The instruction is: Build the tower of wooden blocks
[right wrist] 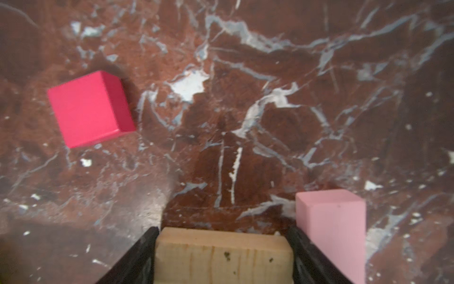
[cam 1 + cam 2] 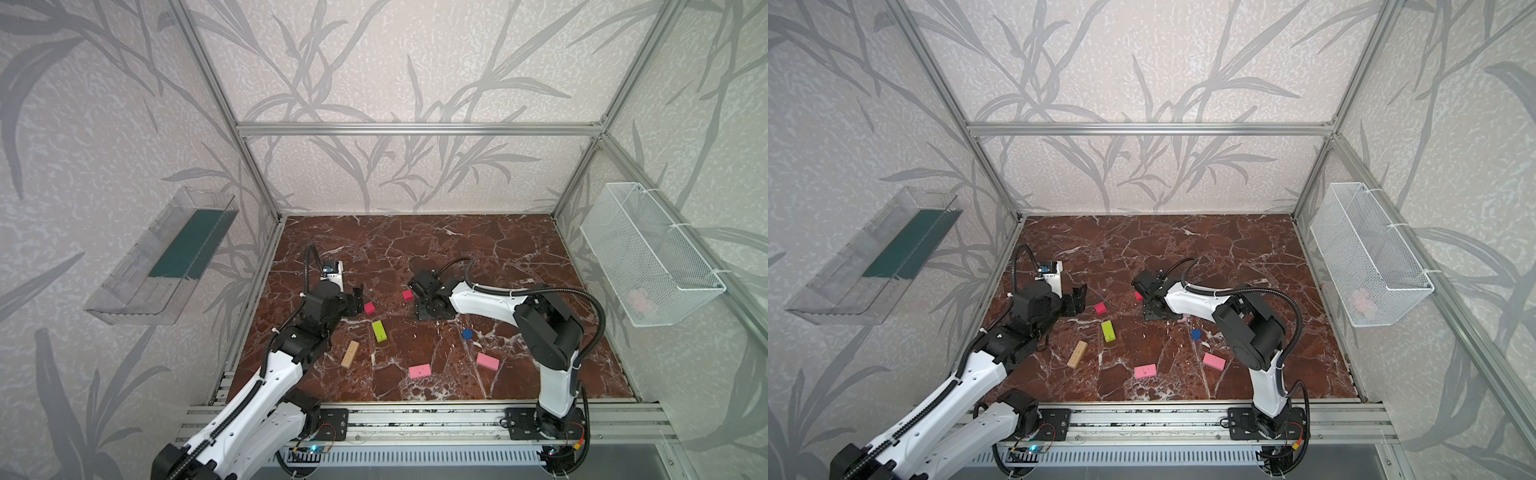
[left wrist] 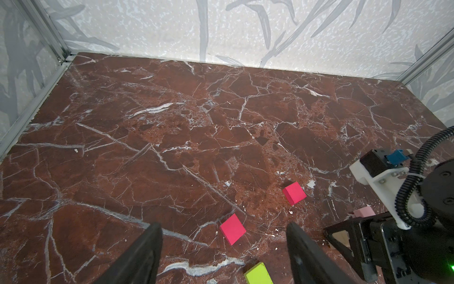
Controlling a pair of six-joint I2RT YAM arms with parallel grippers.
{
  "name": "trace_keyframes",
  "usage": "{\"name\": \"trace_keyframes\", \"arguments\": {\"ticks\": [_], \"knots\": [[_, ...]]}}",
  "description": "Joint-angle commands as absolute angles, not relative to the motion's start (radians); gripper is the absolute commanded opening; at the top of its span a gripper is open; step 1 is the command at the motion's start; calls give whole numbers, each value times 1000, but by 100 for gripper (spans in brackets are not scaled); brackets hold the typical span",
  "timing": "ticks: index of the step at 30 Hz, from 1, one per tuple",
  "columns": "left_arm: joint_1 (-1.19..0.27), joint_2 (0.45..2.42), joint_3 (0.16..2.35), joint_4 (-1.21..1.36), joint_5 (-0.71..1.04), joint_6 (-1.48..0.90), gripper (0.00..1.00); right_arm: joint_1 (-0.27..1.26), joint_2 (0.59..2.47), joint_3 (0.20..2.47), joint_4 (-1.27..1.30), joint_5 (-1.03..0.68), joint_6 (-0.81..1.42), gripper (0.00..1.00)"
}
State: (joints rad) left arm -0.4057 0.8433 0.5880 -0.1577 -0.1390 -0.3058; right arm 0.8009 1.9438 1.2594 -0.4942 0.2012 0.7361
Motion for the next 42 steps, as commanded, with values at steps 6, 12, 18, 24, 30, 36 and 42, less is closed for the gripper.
{"name": "trace_keyframes", "arguments": {"ticks": [6,12,18,24,30,36,42], "knots": [[-409,848,580,-164,-163,-290,78,734,1892,1164,-491,205,737,62],[-408,849,578,-165,-167,-290,78,702,1847,1133,-509,240,714,62],[-409,849,578,-163,-169,-293,78,704,1850,1153,-510,222,713,62],[-409,847,577,-165,-169,-293,78,739,1897,1221,-506,210,716,62],[-408,841,575,-169,-176,-291,78,777,1967,1315,-523,209,722,62],[-407,839,573,-170,-185,-287,78,805,2014,1368,-532,247,755,63],[-407,839,571,-170,-187,-285,78,818,2048,1401,-541,267,771,66]]}}
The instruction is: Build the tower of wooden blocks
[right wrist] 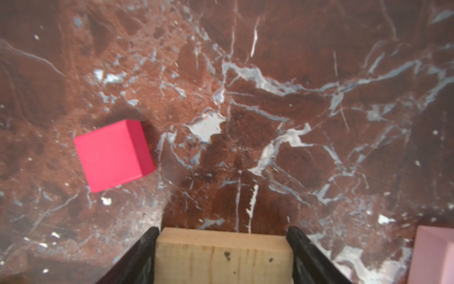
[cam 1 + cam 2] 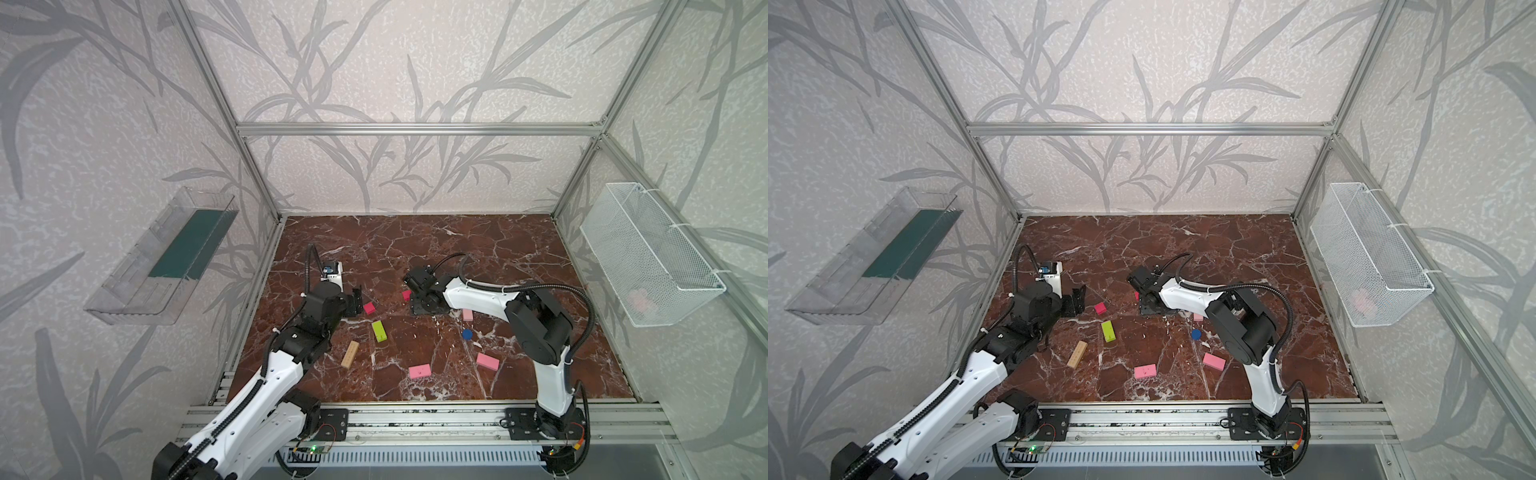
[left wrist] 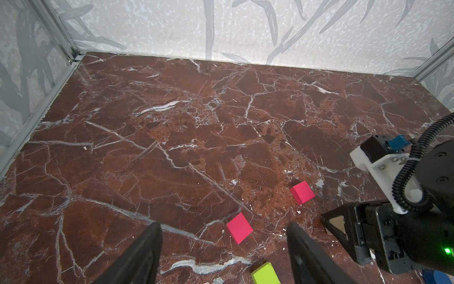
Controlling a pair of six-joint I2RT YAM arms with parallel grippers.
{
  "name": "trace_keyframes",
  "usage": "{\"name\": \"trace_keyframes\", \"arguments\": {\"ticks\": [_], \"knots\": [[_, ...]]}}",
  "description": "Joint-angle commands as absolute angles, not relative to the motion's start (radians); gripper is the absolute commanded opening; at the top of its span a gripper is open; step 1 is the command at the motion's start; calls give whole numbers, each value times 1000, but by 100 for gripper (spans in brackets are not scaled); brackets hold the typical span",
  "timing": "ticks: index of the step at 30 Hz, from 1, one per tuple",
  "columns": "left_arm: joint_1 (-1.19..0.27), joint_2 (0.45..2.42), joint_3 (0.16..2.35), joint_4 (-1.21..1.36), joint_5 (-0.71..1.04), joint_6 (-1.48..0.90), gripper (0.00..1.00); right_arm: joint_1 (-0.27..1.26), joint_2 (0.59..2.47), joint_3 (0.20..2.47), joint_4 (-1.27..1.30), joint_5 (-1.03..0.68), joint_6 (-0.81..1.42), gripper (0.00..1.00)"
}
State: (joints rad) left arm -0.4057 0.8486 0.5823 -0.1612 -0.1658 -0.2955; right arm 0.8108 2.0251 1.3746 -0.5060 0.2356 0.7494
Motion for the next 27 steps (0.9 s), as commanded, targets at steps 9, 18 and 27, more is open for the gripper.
{"name": "trace_keyframes", "arguments": {"ticks": [9,18,27], "knots": [[-407,841,571,-169,-190,-285,78,822,2063,1404,-539,278,794,72],[-408,842,571,-169,-188,-285,78,825,2064,1397,-532,276,799,81],[-407,839,571,-172,-189,-283,78,825,2060,1396,-533,278,799,91]]}}
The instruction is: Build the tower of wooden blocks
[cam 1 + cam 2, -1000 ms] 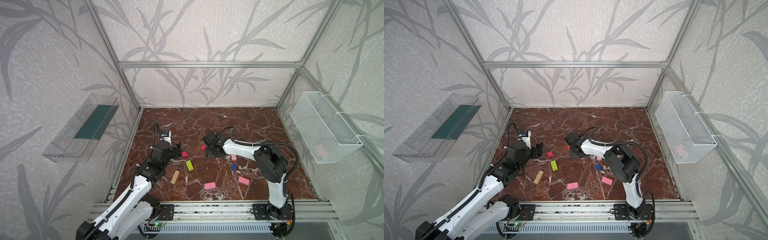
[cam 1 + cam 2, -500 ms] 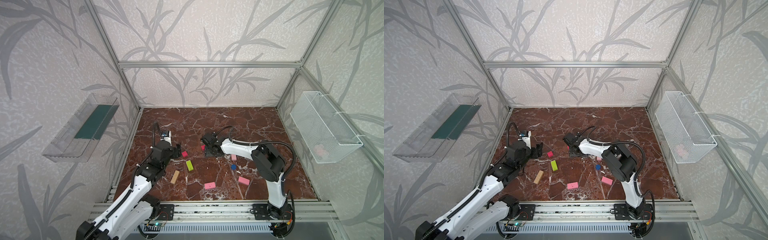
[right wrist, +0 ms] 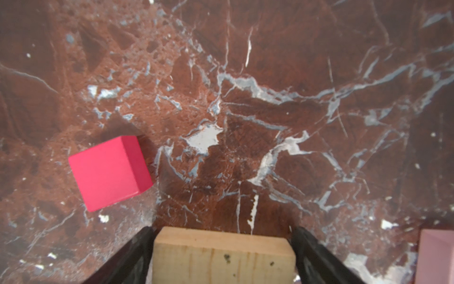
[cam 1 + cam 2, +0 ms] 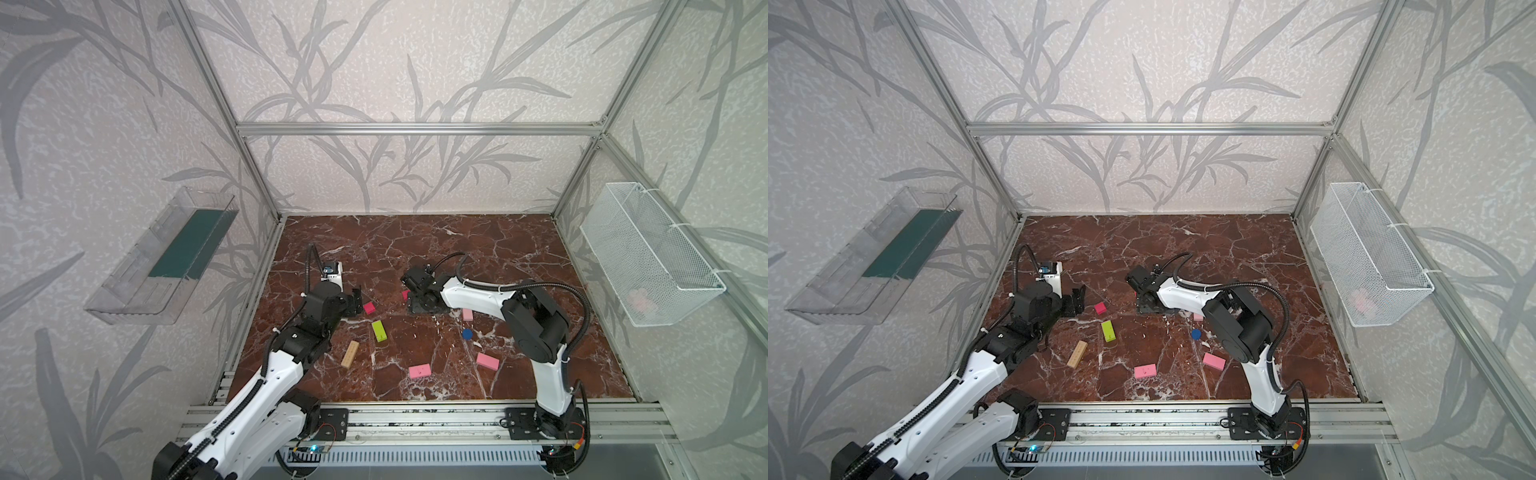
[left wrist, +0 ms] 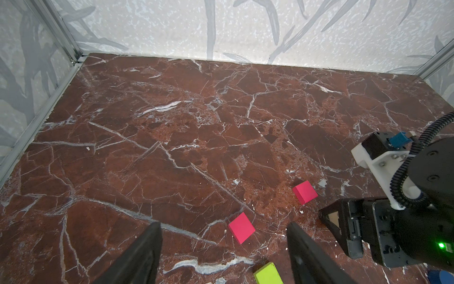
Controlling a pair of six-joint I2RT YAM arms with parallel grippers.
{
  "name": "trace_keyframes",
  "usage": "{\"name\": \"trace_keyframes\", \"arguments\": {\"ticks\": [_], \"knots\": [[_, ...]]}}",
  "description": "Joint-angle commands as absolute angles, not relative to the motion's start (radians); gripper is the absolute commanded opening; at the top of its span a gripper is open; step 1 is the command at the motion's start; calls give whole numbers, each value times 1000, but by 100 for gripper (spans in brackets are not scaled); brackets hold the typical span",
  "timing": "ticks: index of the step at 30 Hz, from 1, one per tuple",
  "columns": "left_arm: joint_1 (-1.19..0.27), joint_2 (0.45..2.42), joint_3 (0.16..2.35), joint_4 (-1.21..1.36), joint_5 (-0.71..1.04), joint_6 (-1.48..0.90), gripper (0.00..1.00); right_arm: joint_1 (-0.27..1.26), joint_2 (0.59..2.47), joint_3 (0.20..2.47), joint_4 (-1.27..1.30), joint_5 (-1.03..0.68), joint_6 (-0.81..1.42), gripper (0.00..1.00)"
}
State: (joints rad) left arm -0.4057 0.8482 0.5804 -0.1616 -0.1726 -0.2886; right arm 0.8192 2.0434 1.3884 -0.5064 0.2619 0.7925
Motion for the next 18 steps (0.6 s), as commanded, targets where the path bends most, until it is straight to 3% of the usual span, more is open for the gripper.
{"name": "trace_keyframes", "arguments": {"ticks": [1,4,6,18], "knots": [[-408,839,571,-171,-191,-283,78,825,2059,1396,-534,279,798,91],[-408,838,571,-171,-191,-281,78,826,2054,1396,-535,281,795,93],[-408,839,573,-172,-192,-280,78,825,2047,1397,-537,282,792,99],[-407,841,589,-200,-194,-269,78,825,1960,1385,-561,313,775,99]]}}
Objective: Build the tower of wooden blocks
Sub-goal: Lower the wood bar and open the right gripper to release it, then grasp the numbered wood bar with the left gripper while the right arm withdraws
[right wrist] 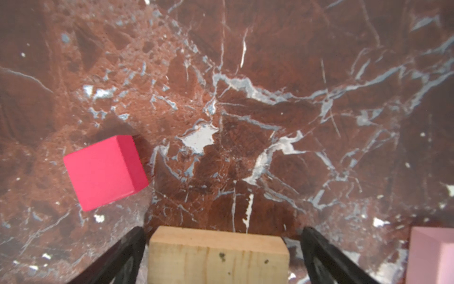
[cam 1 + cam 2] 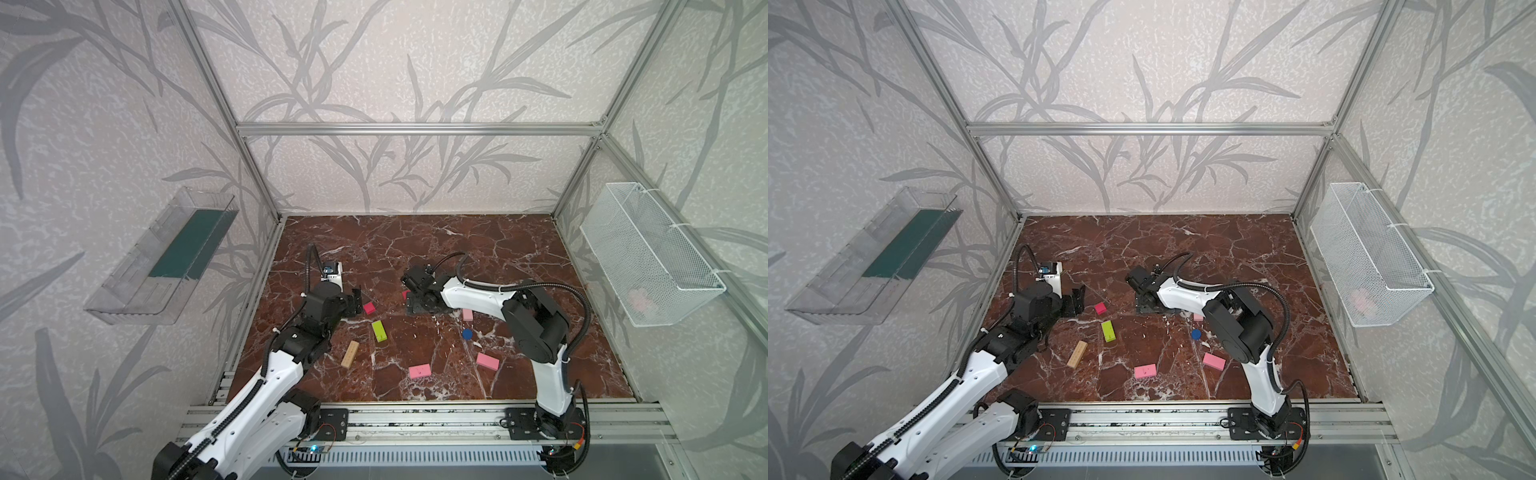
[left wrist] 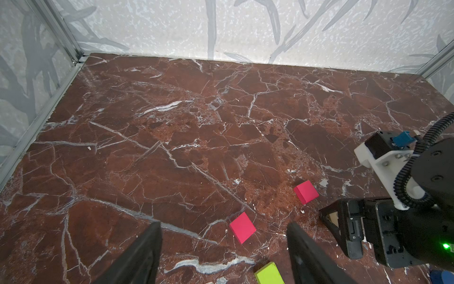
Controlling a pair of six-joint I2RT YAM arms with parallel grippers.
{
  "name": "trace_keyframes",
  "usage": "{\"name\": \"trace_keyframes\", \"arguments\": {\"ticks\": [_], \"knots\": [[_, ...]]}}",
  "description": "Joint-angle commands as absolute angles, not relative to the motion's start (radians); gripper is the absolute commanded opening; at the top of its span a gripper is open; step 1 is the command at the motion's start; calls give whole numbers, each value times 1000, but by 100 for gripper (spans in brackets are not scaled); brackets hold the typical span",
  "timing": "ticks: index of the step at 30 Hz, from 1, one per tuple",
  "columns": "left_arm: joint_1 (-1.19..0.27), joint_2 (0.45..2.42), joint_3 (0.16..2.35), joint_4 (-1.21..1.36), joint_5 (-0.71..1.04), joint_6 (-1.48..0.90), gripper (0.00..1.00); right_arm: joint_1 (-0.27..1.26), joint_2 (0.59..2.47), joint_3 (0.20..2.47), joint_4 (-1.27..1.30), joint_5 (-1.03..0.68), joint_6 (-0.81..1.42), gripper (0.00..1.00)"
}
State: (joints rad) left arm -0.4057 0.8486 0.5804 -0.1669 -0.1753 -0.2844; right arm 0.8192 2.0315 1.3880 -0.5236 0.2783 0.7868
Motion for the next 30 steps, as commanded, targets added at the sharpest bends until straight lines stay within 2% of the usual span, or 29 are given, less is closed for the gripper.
{"name": "trace_keyframes", "arguments": {"ticks": [1,7,13,20,24,30], "knots": [[-407,840,592,-207,-194,-270,78,825,1945,1381,-561,318,769,99],[-407,839,618,-264,-171,-292,78,825,1833,1338,-558,339,757,99],[-409,852,670,-405,-132,-343,76,825,1675,1207,-443,336,743,99],[-412,879,702,-634,-115,-508,69,824,1511,1060,-321,341,711,99],[-421,872,671,-698,-77,-561,61,817,1457,1010,-268,311,671,99],[-460,887,675,-770,-68,-588,59,787,1411,938,-193,227,654,99]]}}
